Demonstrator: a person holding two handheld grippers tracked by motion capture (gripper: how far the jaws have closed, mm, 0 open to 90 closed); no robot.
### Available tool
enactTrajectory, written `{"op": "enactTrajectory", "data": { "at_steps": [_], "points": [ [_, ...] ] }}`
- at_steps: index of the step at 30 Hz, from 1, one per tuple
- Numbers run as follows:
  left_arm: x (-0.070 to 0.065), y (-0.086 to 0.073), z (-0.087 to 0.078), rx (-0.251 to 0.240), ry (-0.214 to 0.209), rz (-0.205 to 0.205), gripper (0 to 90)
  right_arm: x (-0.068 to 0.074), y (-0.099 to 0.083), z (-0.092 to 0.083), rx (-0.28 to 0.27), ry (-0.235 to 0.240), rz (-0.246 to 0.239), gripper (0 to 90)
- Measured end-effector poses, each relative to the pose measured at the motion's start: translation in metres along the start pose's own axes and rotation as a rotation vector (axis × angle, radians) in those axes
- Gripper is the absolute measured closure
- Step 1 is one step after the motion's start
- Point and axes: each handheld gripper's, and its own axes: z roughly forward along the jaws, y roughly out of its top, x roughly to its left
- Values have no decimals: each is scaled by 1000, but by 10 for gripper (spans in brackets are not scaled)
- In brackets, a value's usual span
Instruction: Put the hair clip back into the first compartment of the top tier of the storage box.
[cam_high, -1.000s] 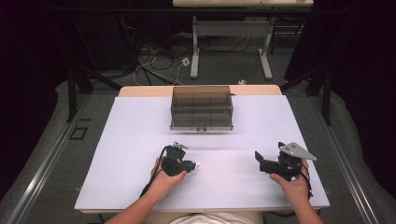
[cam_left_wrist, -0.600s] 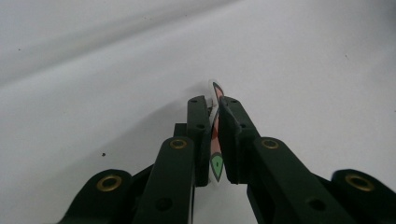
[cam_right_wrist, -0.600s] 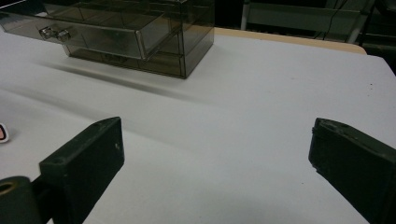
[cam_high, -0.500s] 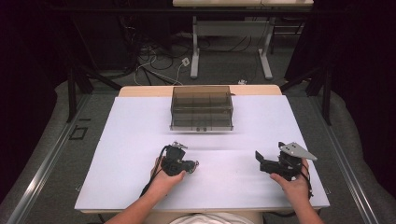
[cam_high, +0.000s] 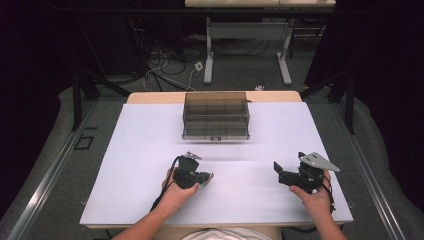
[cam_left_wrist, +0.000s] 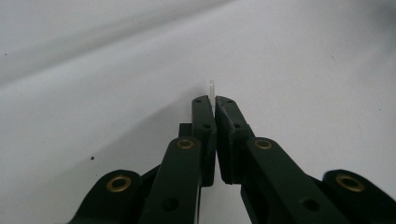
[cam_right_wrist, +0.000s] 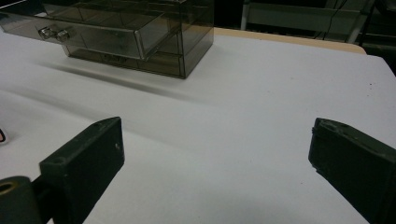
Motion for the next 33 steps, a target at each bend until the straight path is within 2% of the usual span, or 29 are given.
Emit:
{"op": "enactTrajectory", "data": {
  "at_steps": [9,10,16,17,20,21,24,30,33],
  "points": [
    [2,2,-3,-16,2,11,874,-1,0,0,14,-1,-5,30],
    [2,2,-3,-16,-2,-7,874,0,0,0,15,0,1,30],
    [4,3,-5,-27,6,5,874,-1,-1,1,4,-2,10,30],
    [4,3,-5,-33,3,-6,874,-1,-1,0,8,-1,11,30],
    [5,4,-7,-41,4,4,873,-2,-1,0,9,-2,4,31],
    [5,4,-8,-47,5,-9,874,-2,-1,0,10,-2,6,31],
    [7,5,-10,-47,6,1,874,-2,-2,0,5,-2,9,31],
    [7,5,-13,-75,8,-17,874,-2,-2,-1,4,-3,7,31],
    [8,6,-15,-80,11,-11,874,-2,-1,-1,5,-3,4,31]
  ]
}}
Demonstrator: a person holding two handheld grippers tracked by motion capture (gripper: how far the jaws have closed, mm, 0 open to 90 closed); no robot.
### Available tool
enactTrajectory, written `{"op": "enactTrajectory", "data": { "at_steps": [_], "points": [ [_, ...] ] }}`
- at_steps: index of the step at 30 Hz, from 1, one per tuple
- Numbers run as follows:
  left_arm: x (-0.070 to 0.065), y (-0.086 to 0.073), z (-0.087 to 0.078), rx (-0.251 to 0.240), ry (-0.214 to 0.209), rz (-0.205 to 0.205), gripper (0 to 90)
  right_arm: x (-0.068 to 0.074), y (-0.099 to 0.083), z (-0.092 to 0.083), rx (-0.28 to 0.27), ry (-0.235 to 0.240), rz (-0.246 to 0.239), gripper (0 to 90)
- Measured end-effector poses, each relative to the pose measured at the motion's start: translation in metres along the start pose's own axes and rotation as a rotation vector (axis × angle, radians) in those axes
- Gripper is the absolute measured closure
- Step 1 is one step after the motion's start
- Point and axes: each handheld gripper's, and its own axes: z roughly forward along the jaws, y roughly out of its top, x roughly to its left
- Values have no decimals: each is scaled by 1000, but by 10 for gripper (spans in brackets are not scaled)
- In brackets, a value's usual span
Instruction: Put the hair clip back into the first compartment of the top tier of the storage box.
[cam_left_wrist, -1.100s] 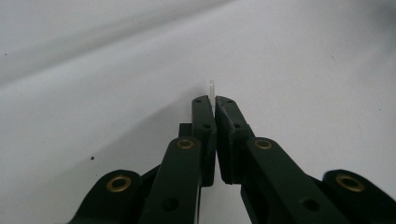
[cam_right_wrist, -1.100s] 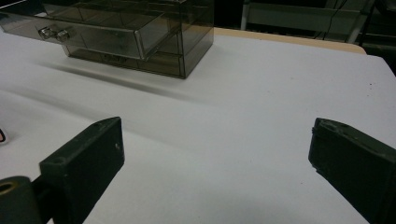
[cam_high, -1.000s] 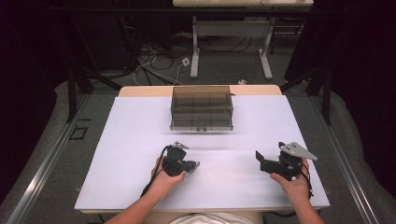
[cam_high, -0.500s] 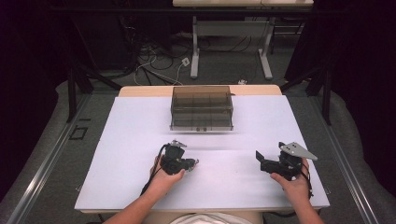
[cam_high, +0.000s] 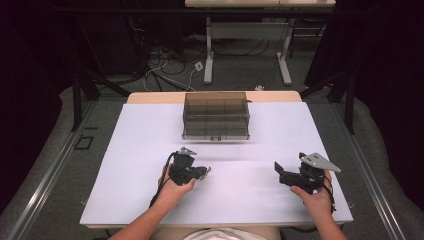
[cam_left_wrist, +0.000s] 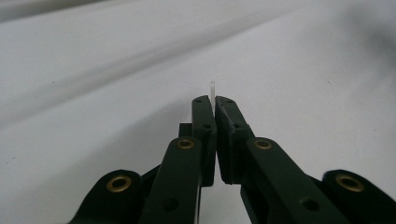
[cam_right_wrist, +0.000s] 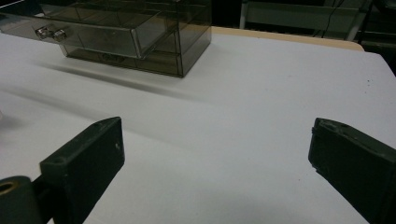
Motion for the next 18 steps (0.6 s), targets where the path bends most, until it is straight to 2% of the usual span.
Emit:
{"op": "enactTrajectory", "data": {
  "at_steps": [6,15,18],
  "points": [
    [2,1,-3,-15,6,0,874,0,0,0,0,-1,1,31],
    [6,6,-13,-68,18,-14,874,1,0,-1,-4,-2,7,31],
    [8,7,-17,-76,22,-7,874,2,0,-1,-3,-1,11,31]
  ]
}}
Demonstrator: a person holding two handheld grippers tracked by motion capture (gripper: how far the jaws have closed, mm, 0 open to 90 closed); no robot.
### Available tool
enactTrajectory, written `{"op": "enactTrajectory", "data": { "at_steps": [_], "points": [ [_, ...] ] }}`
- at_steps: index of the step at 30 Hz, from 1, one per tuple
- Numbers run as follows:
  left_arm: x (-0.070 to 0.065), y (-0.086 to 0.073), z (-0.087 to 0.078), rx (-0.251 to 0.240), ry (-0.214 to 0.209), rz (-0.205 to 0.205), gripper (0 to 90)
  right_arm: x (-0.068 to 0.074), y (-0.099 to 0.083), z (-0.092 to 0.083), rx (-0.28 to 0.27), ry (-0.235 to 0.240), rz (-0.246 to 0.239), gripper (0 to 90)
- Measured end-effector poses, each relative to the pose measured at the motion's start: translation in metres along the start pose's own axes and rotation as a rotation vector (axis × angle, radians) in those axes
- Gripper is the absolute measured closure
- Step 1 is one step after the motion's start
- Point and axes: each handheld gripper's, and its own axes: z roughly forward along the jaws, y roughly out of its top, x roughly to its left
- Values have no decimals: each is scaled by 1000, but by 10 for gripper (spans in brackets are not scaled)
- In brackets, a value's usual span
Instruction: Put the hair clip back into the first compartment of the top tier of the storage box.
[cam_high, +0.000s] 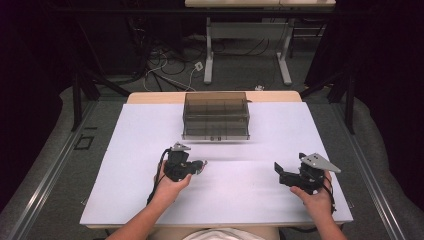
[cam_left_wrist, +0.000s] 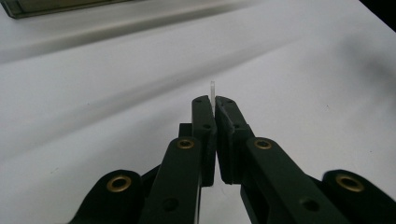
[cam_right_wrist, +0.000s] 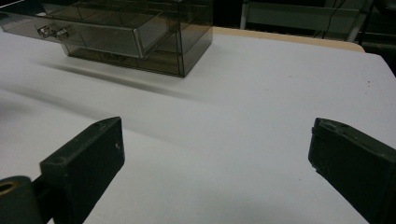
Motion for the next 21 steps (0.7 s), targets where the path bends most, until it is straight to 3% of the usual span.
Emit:
{"op": "enactTrajectory", "data": {
  "at_steps": [3,21],
  "points": [
    [1,1,-2,-20,0,-16,874,0,0,0,0,0,1,31],
    [5,12,-18,-80,12,-13,874,0,0,-2,-1,-6,-18,32]
  ]
}}
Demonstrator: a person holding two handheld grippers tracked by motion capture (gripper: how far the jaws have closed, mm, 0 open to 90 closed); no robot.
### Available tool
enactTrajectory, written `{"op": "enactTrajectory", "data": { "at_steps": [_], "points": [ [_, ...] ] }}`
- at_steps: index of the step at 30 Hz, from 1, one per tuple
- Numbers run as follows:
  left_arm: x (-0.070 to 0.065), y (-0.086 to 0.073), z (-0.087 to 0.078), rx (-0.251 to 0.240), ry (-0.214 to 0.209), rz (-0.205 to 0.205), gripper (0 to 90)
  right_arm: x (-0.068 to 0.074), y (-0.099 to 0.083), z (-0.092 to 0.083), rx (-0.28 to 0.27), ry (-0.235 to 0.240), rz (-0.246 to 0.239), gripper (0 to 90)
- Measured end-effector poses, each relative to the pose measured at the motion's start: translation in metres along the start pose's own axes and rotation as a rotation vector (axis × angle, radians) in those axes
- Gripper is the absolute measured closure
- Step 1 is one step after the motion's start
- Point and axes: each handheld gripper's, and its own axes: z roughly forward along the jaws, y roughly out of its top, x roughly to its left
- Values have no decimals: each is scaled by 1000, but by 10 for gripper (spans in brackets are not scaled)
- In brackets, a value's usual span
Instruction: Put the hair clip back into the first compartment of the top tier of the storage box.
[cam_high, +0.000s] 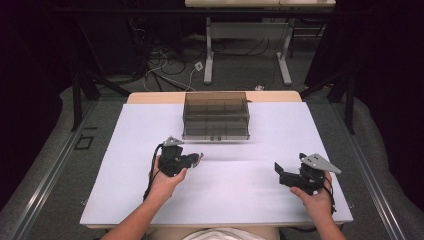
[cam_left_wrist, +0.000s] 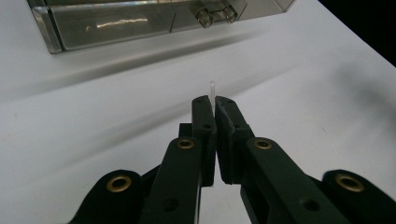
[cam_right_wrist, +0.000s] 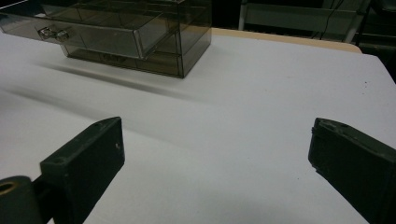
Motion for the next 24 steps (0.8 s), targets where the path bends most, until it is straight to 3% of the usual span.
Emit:
{"op": "enactTrajectory", "data": {
  "at_steps": [24],
  "points": [
    [7,29,-17,-63,19,-2,874,0,0,-1,-4,-2,3,32]
  ]
}}
